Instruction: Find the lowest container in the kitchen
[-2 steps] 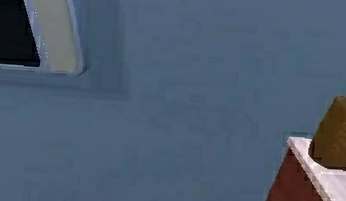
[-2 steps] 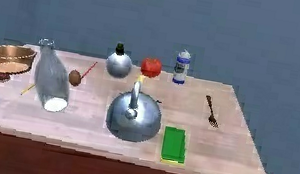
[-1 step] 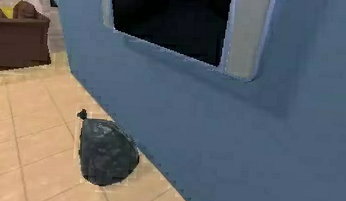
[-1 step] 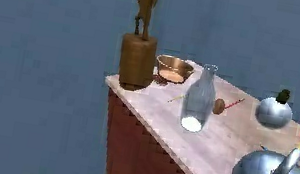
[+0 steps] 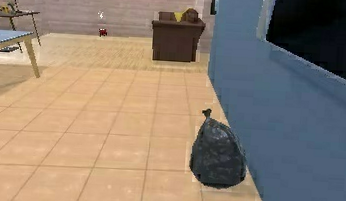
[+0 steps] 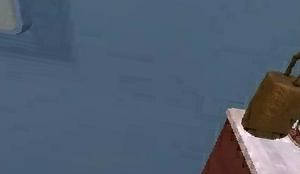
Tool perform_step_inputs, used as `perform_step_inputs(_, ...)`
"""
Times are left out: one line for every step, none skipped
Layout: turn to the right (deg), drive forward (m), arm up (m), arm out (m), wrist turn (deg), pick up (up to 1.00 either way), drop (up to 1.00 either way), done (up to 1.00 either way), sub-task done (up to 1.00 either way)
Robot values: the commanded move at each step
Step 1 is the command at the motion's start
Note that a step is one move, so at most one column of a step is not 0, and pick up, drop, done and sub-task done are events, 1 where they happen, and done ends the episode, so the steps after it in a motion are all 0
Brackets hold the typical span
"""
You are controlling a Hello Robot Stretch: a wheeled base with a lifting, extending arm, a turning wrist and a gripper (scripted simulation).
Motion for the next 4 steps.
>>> perform_step_inputs(0.0, 0.15, 0.00, 0.00, 0.0, 0.00, 0.00, 0.00, 0.00)
perform_step_inputs(-24.0, 0.00, 0.00, 0.00, 0.0, 0.00, 0.00, 0.00, 0.00)
perform_step_inputs(0.0, 1.00, 0.00, 0.00, 0.0, 0.00, 0.00, 0.00, 0.00)
perform_step_inputs(0.0, 1.00, 0.00, 0.00, 0.0, 0.00, 0.00, 0.00, 0.00)
